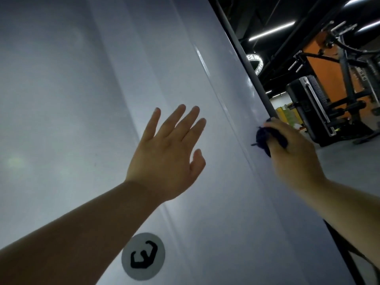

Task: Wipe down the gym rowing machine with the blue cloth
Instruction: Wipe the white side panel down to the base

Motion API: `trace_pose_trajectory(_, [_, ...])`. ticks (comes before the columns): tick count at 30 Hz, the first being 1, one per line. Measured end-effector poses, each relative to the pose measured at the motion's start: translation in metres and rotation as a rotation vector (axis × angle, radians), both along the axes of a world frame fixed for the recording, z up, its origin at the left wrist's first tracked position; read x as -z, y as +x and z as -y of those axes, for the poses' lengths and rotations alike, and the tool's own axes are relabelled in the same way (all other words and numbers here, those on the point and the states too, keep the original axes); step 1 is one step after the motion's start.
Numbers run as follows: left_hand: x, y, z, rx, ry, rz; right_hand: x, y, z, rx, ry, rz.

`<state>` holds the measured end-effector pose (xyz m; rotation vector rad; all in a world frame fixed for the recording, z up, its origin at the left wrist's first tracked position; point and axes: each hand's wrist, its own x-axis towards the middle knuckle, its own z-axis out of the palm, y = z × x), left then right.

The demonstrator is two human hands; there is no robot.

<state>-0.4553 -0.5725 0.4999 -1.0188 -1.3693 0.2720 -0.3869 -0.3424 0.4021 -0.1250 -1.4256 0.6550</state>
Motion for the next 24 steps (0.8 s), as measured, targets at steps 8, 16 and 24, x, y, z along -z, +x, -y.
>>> trace_pose_trajectory(8, [0.000,-0.002,0.000,0.005,-0.023,-0.011,-0.044,-0.015,0.039,0.026,0.293,-0.026])
trace_pose_trajectory(16, [0.000,-0.003,0.000,0.030,-0.011,-0.012,-0.060,-0.023,0.005,-0.016,-0.135,-0.081])
trace_pose_trajectory(24, [0.009,-0.003,0.005,0.071,-0.220,-0.066,0.020,-0.016,0.018,0.007,-0.227,-0.053])
